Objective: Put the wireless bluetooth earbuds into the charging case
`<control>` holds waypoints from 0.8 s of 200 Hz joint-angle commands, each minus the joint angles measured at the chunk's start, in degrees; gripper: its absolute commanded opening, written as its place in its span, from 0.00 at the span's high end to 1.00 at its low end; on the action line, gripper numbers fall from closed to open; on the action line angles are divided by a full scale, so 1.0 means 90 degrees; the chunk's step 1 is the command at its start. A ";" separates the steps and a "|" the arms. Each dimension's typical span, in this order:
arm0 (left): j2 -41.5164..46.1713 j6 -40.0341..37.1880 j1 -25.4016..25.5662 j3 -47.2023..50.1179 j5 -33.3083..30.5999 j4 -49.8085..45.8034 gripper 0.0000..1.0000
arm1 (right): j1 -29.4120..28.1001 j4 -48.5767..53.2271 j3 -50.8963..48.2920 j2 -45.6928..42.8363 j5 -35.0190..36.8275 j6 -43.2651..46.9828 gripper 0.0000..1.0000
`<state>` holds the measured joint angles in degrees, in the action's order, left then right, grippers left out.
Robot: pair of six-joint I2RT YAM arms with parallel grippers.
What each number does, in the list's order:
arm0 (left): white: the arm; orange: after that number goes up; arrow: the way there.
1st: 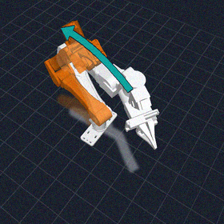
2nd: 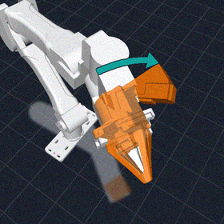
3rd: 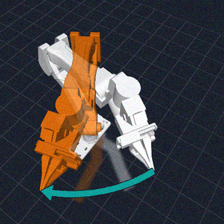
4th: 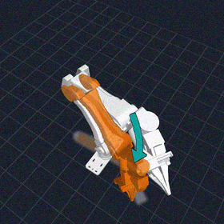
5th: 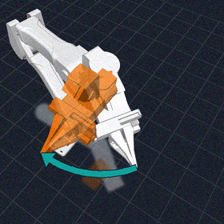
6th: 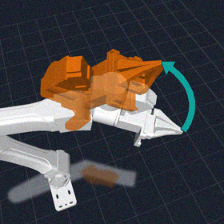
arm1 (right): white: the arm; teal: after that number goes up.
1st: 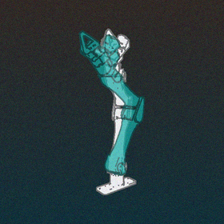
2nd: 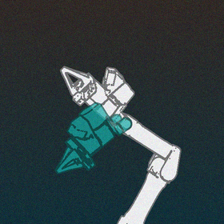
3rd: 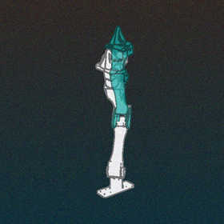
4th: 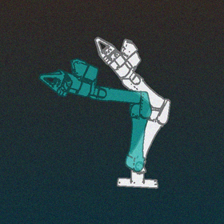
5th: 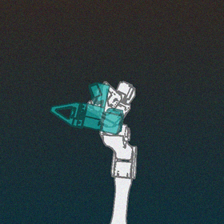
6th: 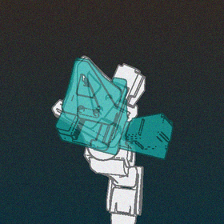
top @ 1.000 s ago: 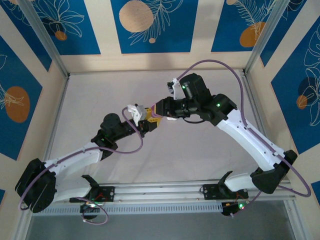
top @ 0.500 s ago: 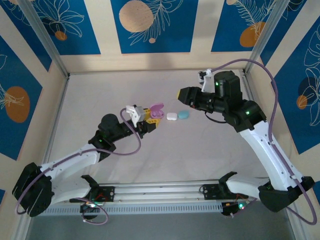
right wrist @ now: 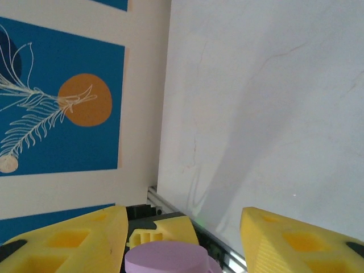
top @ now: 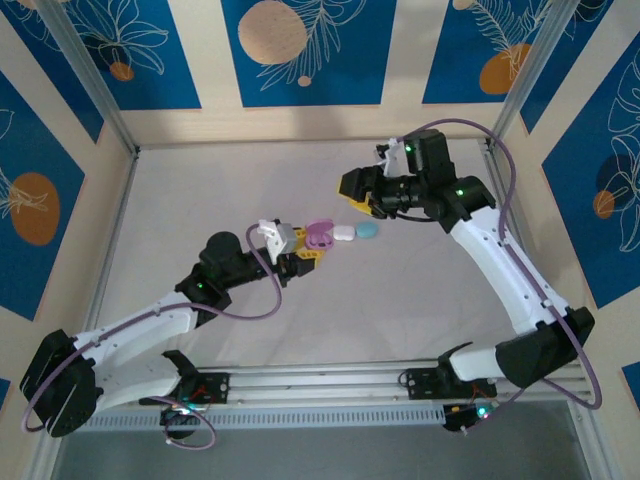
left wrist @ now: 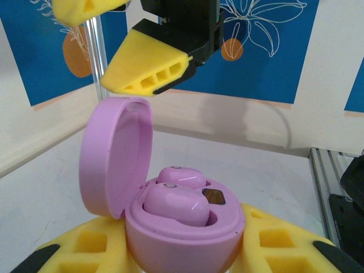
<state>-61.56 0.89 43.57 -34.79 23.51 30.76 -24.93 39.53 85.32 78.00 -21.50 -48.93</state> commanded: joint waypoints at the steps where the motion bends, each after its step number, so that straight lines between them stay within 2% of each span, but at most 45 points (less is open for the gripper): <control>1: 0.0111 -0.0092 0.0071 -0.0210 -0.0059 0.0155 0.72 | -0.0166 0.0147 0.0309 0.0163 -0.0491 0.0106 0.44; 50: -0.0006 0.0135 0.0072 -0.0213 -0.0150 0.0690 0.72 | -0.0616 0.0760 0.0381 0.0423 -0.0580 0.0741 0.44; 88: -0.0015 0.0131 0.0073 -0.0225 -0.0342 0.0815 0.72 | -0.0717 0.1073 0.0251 0.0254 -0.0774 0.1033 0.45; 124: -0.0045 0.0160 0.0072 -0.0293 -0.0347 0.0928 0.72 | -0.0601 0.0454 -0.0378 -0.0251 -0.1186 0.0685 0.45; 160: -0.0146 0.0325 0.0072 -0.0360 -0.0201 0.1200 0.72 | -0.0343 -0.0916 -0.1235 -0.0575 -0.2218 -0.0377 0.44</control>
<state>-62.35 2.02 43.75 -35.64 20.88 36.95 -29.30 39.72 78.02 74.56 -33.15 -45.32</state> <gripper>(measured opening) 0.352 0.559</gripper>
